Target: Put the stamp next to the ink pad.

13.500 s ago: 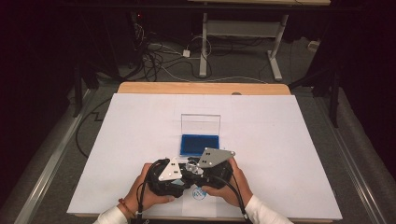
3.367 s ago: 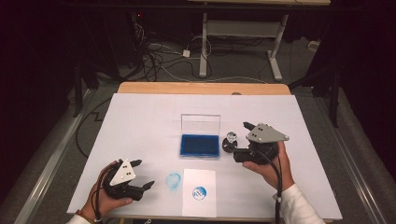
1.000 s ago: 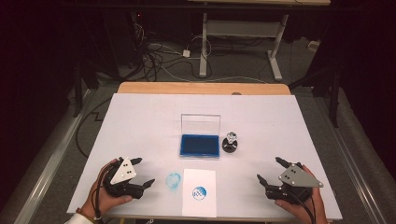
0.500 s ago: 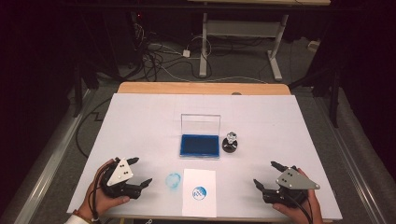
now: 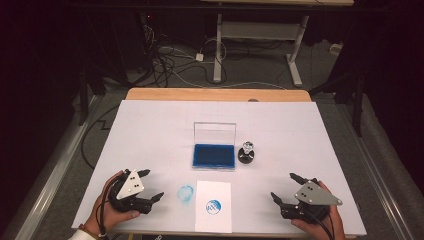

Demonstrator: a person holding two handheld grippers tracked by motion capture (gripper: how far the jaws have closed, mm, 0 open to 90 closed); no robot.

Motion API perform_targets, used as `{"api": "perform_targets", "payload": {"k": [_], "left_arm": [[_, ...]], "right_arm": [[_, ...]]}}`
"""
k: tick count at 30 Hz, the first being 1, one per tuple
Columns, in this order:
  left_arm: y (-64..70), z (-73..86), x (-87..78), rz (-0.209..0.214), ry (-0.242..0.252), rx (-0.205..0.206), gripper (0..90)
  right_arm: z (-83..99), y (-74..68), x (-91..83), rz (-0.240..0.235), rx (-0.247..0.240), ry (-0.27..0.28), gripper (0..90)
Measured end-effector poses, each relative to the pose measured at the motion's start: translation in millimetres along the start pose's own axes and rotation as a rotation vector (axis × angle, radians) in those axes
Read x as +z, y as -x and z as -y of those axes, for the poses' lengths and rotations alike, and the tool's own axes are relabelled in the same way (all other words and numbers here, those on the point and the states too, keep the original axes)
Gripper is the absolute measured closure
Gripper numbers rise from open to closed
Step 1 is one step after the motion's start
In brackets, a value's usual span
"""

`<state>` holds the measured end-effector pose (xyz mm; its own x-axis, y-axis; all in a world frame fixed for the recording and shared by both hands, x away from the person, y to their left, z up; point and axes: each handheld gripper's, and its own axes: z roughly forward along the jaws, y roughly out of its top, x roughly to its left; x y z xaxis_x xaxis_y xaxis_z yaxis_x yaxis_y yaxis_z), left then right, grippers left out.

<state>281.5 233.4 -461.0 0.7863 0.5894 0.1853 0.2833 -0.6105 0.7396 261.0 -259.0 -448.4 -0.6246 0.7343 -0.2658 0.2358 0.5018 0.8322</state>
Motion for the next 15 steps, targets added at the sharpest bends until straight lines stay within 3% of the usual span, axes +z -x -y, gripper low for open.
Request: {"api": "perform_targets", "payload": {"k": [15], "left_arm": [[-1.2,-0.9,1.9,-0.004,-0.007,-0.003,16.3]], "right_arm": [[1.1,1.8,0.8,0.003,-0.002,-0.002,18.6]]}}
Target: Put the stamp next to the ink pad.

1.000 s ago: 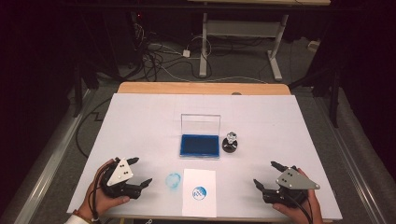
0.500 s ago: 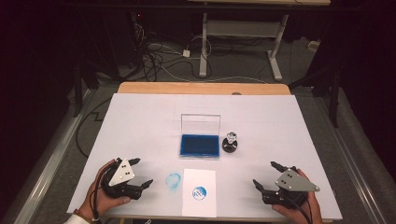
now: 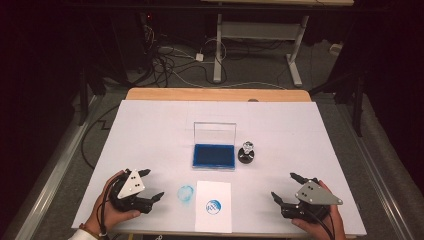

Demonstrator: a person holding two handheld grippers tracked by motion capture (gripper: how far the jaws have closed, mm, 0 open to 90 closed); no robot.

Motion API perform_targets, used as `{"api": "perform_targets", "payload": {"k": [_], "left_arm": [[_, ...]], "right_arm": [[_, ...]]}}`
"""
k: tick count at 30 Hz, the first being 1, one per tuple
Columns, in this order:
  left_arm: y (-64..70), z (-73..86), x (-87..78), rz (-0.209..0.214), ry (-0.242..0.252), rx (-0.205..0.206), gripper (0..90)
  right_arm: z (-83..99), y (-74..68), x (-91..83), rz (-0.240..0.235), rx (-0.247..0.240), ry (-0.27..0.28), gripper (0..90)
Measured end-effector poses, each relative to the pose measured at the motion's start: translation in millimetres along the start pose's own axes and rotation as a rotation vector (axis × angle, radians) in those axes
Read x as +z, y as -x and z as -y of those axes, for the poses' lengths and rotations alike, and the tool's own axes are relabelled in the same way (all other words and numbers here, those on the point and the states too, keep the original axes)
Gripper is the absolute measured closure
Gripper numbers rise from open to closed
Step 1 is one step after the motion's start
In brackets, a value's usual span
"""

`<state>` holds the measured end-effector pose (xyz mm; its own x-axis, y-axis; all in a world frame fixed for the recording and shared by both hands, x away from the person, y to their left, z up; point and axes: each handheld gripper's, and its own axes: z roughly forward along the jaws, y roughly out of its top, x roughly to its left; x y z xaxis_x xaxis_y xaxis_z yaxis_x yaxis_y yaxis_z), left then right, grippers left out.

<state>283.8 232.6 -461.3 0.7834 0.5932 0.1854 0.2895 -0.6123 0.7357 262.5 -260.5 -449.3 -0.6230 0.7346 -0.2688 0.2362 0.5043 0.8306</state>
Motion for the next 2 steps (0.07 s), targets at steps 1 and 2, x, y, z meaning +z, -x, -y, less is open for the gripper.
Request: {"api": "perform_targets", "payload": {"k": [1,2], "left_arm": [[0.1,-0.3,0.4,0.0,0.001,0.0,16.4],[0.1,-1.0,1.1,0.001,0.0,0.0,16.4]], "right_arm": [[0.3,0.3,0.2,0.003,-0.001,-0.002,18.6],[0.5,0.5,0.3,0.002,0.001,-0.002,18.6]]}}
